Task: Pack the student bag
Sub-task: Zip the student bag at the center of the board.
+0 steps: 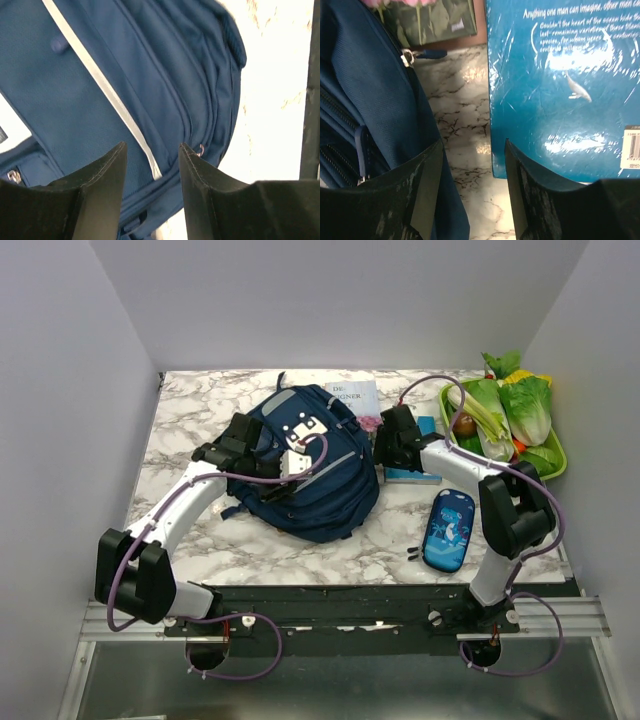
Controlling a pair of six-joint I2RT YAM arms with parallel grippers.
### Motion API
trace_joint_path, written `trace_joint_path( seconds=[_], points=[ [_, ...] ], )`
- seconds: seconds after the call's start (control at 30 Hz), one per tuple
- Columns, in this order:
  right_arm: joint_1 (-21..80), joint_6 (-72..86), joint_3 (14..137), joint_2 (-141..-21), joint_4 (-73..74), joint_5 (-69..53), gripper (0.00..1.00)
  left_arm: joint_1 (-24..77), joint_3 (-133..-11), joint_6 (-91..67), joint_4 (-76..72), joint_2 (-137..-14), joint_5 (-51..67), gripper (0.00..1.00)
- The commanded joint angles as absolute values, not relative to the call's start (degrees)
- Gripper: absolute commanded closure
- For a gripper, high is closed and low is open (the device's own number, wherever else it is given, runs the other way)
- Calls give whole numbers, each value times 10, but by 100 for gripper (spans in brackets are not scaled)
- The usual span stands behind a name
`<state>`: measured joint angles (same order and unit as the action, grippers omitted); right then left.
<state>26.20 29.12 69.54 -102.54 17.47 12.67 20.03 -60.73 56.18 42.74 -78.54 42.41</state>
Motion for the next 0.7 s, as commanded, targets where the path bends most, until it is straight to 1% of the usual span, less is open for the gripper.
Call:
trace_joint_path(
  seconds=[0.0, 0.07, 0.13, 0.17, 0.3, 0.33, 0.4, 0.67],
  points=[
    [265, 315, 677, -1005, 131, 76, 41, 242, -626, 446, 380, -774, 455, 46],
    [265, 318, 677, -1005, 130, 64, 41, 270, -617, 408, 356, -783, 435, 46],
    [265, 328, 671, -1003, 128, 55, 44, 286, -616, 381, 328, -801, 422, 40],
    [265, 332, 667, -1000, 127, 47, 46, 300, -618, 360, 317, -807, 414, 39],
    [269, 358, 636, -987, 115, 26, 55, 335, -618, 331, 258, -835, 341, 39],
    [272, 360, 621, -981, 113, 25, 57, 340, -619, 327, 248, -848, 308, 39],
    [280, 373, 609, -975, 112, 24, 61, 352, -625, 318, 225, -863, 289, 39],
    [351, 419, 556, -939, 113, 27, 67, 391, -616, 311, 155, -902, 185, 39]
  ],
)
